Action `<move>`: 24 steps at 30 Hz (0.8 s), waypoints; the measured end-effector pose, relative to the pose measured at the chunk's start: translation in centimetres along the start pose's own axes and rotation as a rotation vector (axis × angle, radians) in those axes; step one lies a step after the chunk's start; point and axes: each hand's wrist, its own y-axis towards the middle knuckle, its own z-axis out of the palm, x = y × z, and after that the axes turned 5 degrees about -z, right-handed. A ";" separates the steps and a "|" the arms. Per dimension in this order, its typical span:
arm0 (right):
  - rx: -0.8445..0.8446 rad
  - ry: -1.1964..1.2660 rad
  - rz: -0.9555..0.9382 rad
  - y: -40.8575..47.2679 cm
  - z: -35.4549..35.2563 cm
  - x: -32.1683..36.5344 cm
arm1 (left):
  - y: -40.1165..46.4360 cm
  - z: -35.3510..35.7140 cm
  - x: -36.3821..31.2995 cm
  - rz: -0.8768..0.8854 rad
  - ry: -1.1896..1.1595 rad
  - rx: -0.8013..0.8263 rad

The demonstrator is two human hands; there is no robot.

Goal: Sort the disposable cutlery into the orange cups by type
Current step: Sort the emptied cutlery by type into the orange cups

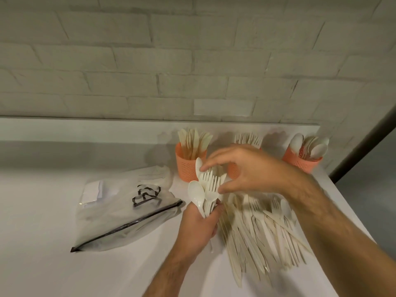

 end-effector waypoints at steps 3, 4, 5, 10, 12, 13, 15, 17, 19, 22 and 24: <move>-0.046 0.064 0.025 -0.2 0.0 -0.2 | -0.3 -0.3 -0.1 0.000 0.027 0.029; -0.061 0.135 0.045 -0.3 -0.1 -0.3 | -0.3 -0.4 0.0 0.000 0.049 0.037; -0.083 0.212 0.063 -0.4 -0.2 -0.5 | -0.4 -0.5 0.0 -0.001 0.067 0.042; -0.109 0.353 0.096 -0.3 -0.4 -1.1 | -0.8 -0.4 -0.2 -0.014 0.063 0.068; -0.078 0.331 0.065 -0.3 -0.1 -0.9 | -0.9 -0.5 -0.4 -0.032 0.022 0.072; -0.054 0.319 0.058 -0.4 0.0 -0.7 | -0.9 -0.6 -0.5 -0.039 0.014 0.078; -0.002 0.290 0.062 -0.5 0.1 -0.2 | -0.9 -0.8 -0.6 -0.044 0.029 0.094; 0.002 0.260 0.066 -0.6 0.5 0.0 | -0.9 -0.9 -0.7 -0.045 0.057 0.103; -0.037 0.283 0.059 -0.6 0.8 0.3 | -0.8 -1.0 -0.8 -0.040 0.080 0.096; -0.116 0.450 0.032 -0.7 0.8 0.1 | -0.9 -1.1 -0.9 -0.012 0.092 0.075; -0.200 0.531 0.031 -0.8 0.4 -0.5 | -0.8 -1.2 -1.0 0.003 0.080 0.062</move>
